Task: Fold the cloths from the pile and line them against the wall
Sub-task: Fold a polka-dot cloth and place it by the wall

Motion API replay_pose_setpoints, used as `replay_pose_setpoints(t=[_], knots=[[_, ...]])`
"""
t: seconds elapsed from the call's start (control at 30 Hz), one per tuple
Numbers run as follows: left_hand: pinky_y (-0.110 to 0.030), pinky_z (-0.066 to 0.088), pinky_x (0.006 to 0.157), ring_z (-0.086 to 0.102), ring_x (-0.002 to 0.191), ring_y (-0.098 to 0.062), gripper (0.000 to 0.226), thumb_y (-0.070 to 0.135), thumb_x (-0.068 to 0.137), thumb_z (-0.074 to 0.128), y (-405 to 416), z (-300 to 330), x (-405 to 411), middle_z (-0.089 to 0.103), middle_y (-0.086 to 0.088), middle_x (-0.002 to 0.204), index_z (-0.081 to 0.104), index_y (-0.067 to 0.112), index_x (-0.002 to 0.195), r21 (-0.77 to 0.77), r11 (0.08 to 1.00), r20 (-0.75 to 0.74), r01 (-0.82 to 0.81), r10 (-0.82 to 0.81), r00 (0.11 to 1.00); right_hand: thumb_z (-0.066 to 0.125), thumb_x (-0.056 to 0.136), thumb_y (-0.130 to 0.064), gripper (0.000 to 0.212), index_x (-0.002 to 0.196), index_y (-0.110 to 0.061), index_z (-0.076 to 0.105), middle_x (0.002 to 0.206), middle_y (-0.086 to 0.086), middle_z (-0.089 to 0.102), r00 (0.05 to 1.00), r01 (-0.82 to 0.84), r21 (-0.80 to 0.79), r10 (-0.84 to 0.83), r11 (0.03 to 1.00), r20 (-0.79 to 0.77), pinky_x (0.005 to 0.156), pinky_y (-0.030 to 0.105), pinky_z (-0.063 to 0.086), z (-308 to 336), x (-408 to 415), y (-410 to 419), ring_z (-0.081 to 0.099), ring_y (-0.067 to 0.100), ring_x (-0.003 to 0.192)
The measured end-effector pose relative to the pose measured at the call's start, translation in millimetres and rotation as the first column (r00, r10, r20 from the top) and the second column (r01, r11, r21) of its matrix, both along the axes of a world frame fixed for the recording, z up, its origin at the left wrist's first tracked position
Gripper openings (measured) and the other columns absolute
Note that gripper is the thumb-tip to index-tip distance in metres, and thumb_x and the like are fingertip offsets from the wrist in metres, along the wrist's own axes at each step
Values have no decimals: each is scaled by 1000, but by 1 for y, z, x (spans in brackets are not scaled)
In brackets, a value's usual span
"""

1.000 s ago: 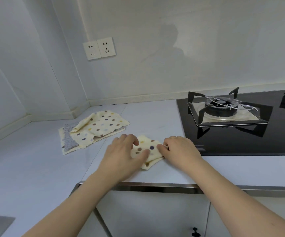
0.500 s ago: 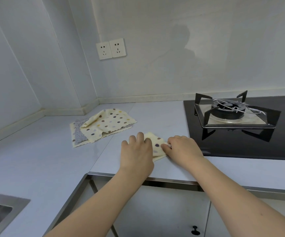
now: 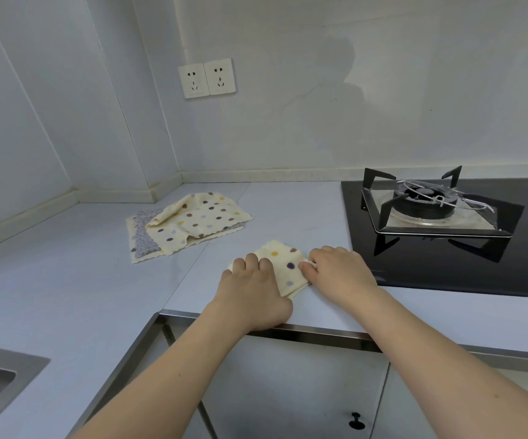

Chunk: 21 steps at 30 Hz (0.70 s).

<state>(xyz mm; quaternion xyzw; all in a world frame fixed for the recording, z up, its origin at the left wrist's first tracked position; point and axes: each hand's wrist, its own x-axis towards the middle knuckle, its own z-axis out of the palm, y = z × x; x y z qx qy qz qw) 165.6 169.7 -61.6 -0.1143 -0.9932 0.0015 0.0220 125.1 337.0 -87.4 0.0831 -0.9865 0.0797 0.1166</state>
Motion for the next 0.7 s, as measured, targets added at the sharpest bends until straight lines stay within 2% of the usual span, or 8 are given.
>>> replay_pose_setpoints(t=[0.13,0.2,0.27,0.37,0.47,0.6,0.67,0.7], knots=[[-40,31,103,27,125,-25,64,51,77,34,-23,-3,8,33,-1,131,35,19,132,92,993,146,70,-83,986,34,97,-44,27,97,-21,47,96,-1,60,999,24,-62,-25,998,-26,76,37,38,0,2,0,53,23,90],[-40,28,103,28,127,-29,42,27,92,32,-39,-7,7,34,-3,137,40,16,131,194,973,71,123,-139,988,33,97,-47,33,101,-19,50,97,0,61,998,50,-49,-52,998,-40,77,37,39,1,4,-4,54,23,89],[-35,26,99,29,124,-25,36,13,97,32,-47,-15,4,37,0,134,41,18,132,390,919,35,61,-81,996,31,97,-48,39,102,-16,53,100,2,59,996,83,-20,-83,996,-22,77,37,39,3,8,-8,53,24,92],[-29,23,92,28,108,-16,27,34,92,44,-41,-10,6,37,9,127,48,34,118,414,910,80,-24,-10,997,33,96,-46,41,102,-12,56,104,7,54,988,119,-34,-115,992,100,81,37,38,10,15,-13,49,27,98],[-30,23,89,29,107,-16,36,43,80,54,-39,-6,0,34,10,122,45,39,115,383,923,187,-44,-31,982,43,93,-42,30,89,-14,52,95,5,56,975,125,-235,-75,964,211,75,36,40,19,20,-11,51,24,88],[-35,31,96,32,117,-17,59,61,69,65,-46,17,-6,34,10,125,47,39,121,309,950,373,-42,-80,924,63,89,-29,15,91,-17,54,87,-1,58,965,156,-669,33,727,260,66,30,42,24,24,-7,54,16,77],[-41,32,105,34,123,-20,57,62,68,64,-47,29,-16,36,6,130,52,37,118,460,883,432,-94,-129,893,68,86,-22,16,94,-23,55,88,3,60,971,159,-791,53,591,235,72,33,48,29,25,-5,60,21,82],[-44,33,107,34,126,-22,55,57,69,63,-47,34,-23,37,3,134,52,36,119,552,825,395,-121,-130,910,69,85,-19,19,97,-25,55,87,5,60,974,144,-821,67,553,215,73,34,48,34,26,-3,61,22,82]])
